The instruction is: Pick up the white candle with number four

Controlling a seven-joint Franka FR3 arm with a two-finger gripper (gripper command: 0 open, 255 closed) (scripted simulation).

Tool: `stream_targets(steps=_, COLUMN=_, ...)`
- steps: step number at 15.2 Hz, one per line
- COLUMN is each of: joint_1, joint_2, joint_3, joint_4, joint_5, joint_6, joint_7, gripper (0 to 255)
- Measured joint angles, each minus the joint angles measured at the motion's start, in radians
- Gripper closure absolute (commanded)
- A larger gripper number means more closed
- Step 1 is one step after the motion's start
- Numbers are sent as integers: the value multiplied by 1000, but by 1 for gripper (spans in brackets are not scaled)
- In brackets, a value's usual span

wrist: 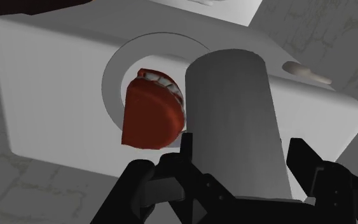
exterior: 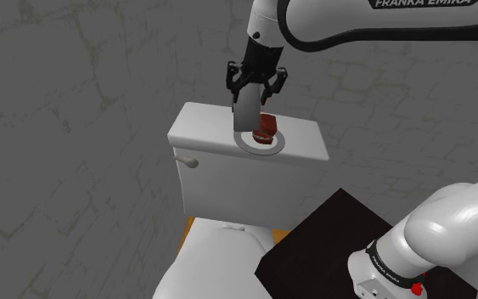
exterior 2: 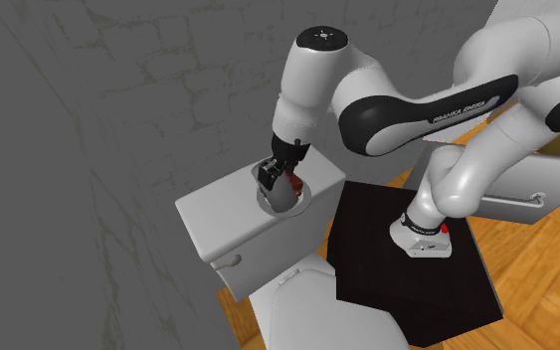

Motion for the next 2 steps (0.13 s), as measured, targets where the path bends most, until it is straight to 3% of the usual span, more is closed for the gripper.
stream_targets(steps=2, joint_1=-1, joint_2=2, joint_3=0, joint_4=24, joint_5=-1, joint_6=-22, joint_7=-1, gripper=255)
